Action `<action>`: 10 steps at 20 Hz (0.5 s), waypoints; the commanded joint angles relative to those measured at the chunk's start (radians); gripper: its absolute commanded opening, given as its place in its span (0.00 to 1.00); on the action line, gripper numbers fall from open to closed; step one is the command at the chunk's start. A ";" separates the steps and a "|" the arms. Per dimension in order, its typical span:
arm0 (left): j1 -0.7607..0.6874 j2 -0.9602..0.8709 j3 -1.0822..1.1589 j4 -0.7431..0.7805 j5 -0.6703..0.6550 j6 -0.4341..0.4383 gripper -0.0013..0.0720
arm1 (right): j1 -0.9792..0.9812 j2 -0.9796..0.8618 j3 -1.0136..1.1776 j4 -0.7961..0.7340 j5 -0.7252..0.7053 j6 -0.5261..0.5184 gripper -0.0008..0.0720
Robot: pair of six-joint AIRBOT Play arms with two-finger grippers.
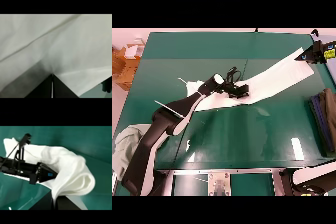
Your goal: Fold the shirts.
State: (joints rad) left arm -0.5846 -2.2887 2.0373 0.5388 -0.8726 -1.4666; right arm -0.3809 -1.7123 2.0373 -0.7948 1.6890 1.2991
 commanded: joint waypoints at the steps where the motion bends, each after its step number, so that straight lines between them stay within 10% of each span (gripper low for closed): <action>1: 0.001 -0.008 0.001 -0.098 -0.056 0.009 0.05 | 0.028 0.015 -0.013 0.001 0.025 0.026 0.03; 10: 0.435 0.354 0.010 -0.090 -0.529 0.027 0.05 | 0.297 0.025 -0.017 0.096 -0.082 0.138 0.03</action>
State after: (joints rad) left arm -0.3016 -2.0602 2.0483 0.4423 -1.2427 -1.4418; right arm -0.1925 -1.6890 2.0220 -0.7219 1.6680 1.3811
